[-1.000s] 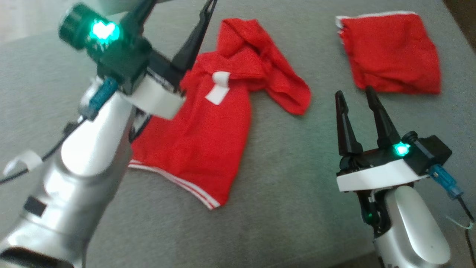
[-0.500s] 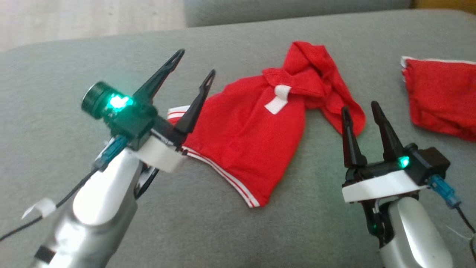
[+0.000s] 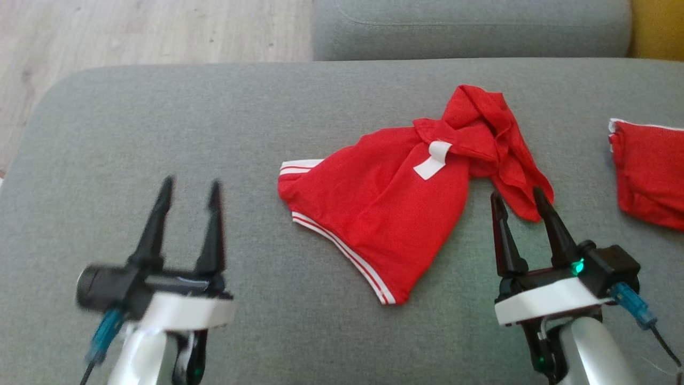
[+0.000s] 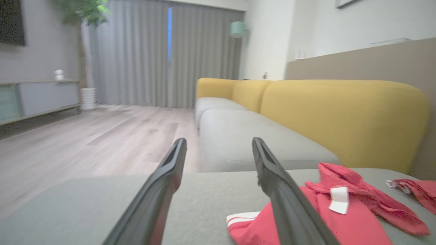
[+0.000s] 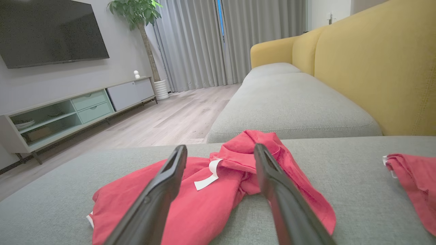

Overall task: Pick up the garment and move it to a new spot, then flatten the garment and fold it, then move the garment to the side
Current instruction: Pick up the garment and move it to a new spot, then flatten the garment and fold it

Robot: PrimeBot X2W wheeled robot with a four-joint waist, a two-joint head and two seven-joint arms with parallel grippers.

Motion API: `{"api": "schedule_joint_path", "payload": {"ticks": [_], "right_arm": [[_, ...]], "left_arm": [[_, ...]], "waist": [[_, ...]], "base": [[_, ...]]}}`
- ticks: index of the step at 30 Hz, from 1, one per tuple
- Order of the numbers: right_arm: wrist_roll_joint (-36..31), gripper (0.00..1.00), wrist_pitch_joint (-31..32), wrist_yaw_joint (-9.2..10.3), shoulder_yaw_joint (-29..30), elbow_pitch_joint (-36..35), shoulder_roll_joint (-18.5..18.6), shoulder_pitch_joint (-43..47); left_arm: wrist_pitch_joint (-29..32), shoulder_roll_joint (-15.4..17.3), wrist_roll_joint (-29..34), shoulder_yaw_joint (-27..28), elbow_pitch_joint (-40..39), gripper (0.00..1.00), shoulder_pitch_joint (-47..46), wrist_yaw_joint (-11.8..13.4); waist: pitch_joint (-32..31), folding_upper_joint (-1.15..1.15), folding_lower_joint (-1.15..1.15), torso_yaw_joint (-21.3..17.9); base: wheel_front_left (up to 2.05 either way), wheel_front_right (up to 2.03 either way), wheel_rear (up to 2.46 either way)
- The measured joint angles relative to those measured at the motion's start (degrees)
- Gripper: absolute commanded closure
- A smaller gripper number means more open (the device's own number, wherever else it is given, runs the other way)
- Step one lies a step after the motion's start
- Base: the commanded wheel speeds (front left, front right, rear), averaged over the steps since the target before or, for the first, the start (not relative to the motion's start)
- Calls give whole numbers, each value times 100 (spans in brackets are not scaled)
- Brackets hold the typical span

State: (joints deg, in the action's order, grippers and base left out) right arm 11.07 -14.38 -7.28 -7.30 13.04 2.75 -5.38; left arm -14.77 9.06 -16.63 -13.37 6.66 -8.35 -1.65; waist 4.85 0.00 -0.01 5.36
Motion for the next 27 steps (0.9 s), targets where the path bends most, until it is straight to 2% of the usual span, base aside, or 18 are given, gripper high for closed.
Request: {"api": "schedule_joint_path", "payload": {"ticks": [2, 4, 7, 13, 19, 24, 27], "right_arm": [[0, 0, 0, 0, 13, 8, -2, 26], [0, 0, 0, 0, 35, 8, -1, 25], [-2, 0, 0, 0, 38, 45, -1, 25], [-58, 0, 0, 0, 86, 194, -1, 10], [193, 0, 138, 0, 25, 1068, 0, -282], [1048, 0, 343, 0, -208, 1889, 2, -956], [1316, 0, 422, 0, -323, 2463, 3, -1259]], "left_arm": [[1, -151, 18, 268, -115, 0, 247, -2], [1, -247, 140, 387, -151, 0, 347, -145], [1, -336, 344, 419, -151, 0, 364, -248], [1, -488, 372, 449, -122, 0, 350, -396], [1, -584, 455, 417, 48, 0, 233, -498], [1, -612, 454, 365, 191, 0, 94, -543], [1, -614, 454, 248, 242, 0, 19, -548]], "waist": [[-26, 0, 0, 37], [-32, 0, 0, 74], [-21, 0, 1, 117], [46, 0, 1, 168], [256, 0, 1, 263], [442, 0, 2, 407], [509, 0, 2, 508]], "base": [[0, 0, 0], [0, 0, 0], [0, 0, 0], [0, 0, 0], [0, 0, 0], [0, 0, 0], [0, 0, 0]]}}
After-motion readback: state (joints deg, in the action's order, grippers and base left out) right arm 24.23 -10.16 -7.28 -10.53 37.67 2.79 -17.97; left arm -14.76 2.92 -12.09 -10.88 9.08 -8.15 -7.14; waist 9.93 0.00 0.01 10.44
